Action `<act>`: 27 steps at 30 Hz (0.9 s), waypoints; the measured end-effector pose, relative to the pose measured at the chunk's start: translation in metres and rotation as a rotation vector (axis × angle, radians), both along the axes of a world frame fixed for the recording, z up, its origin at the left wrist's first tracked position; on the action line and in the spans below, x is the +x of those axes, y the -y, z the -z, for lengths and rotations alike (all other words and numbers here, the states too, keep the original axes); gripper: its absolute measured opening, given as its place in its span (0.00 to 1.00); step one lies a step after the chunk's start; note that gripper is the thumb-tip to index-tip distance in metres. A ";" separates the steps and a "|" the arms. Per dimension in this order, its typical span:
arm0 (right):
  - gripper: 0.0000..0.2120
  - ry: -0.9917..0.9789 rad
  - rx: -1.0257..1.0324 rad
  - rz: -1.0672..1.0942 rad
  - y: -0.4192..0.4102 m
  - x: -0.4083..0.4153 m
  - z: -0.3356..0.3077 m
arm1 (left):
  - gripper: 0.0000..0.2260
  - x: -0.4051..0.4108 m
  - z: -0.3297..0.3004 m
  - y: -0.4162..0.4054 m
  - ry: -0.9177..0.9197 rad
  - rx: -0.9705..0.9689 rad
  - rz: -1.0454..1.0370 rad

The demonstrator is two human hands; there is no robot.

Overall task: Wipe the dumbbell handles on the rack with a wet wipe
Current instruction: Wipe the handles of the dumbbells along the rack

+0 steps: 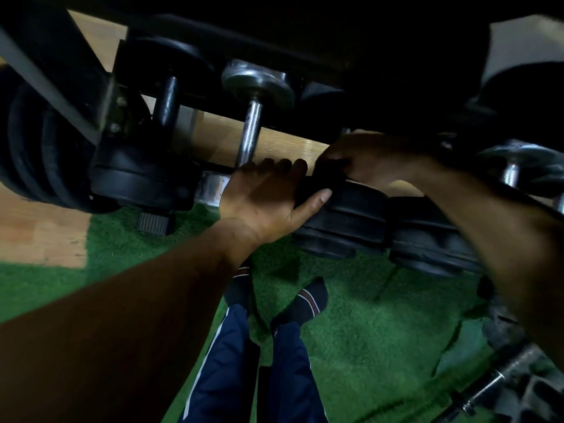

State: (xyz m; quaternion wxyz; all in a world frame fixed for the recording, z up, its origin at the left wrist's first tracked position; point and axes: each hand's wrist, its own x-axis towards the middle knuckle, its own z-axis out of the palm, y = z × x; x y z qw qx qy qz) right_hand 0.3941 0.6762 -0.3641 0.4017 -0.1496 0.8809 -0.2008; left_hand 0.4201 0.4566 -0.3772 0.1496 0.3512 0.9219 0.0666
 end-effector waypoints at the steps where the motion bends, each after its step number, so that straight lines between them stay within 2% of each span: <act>1: 0.12 0.004 -0.020 0.043 -0.002 0.003 -0.005 | 0.34 0.000 0.001 0.000 0.004 -0.001 0.002; 4: 0.07 -0.025 -0.120 0.302 -0.021 0.019 -0.001 | 0.34 0.000 0.002 0.001 0.010 -0.010 0.009; 7: 0.04 0.085 -0.240 0.707 -0.035 0.039 0.013 | 0.34 0.000 0.001 0.001 0.010 -0.008 0.011; 9: 0.04 0.124 -0.263 0.901 -0.039 0.045 0.019 | 0.34 -0.001 0.001 0.001 0.003 -0.005 0.014; 11: 0.05 0.270 -0.322 1.064 -0.038 0.044 0.022 | 0.33 0.000 0.000 0.000 0.006 -0.005 0.015; 13: 0.08 0.446 -0.313 1.110 -0.031 0.038 0.026 | 0.33 -0.001 0.000 0.000 0.013 -0.008 0.020; 16: 0.05 0.448 -0.086 0.982 -0.016 0.033 0.024 | 0.31 -0.001 0.001 0.000 0.020 -0.009 0.029; 20: 0.12 0.417 -0.173 1.030 -0.008 0.031 0.019 | 0.30 -0.001 0.001 0.000 0.009 -0.006 0.029; 23: 0.09 0.339 -0.254 1.248 -0.012 0.035 0.023 | 0.30 0.001 0.001 0.000 -0.002 0.000 0.028; 25: 0.16 0.290 -0.382 1.428 -0.015 0.037 0.025 | 0.30 0.001 0.002 0.000 -0.005 -0.001 0.019; 27: 0.18 0.164 -0.492 1.510 -0.014 0.041 0.024 | 0.29 0.001 0.003 -0.001 -0.010 -0.005 0.018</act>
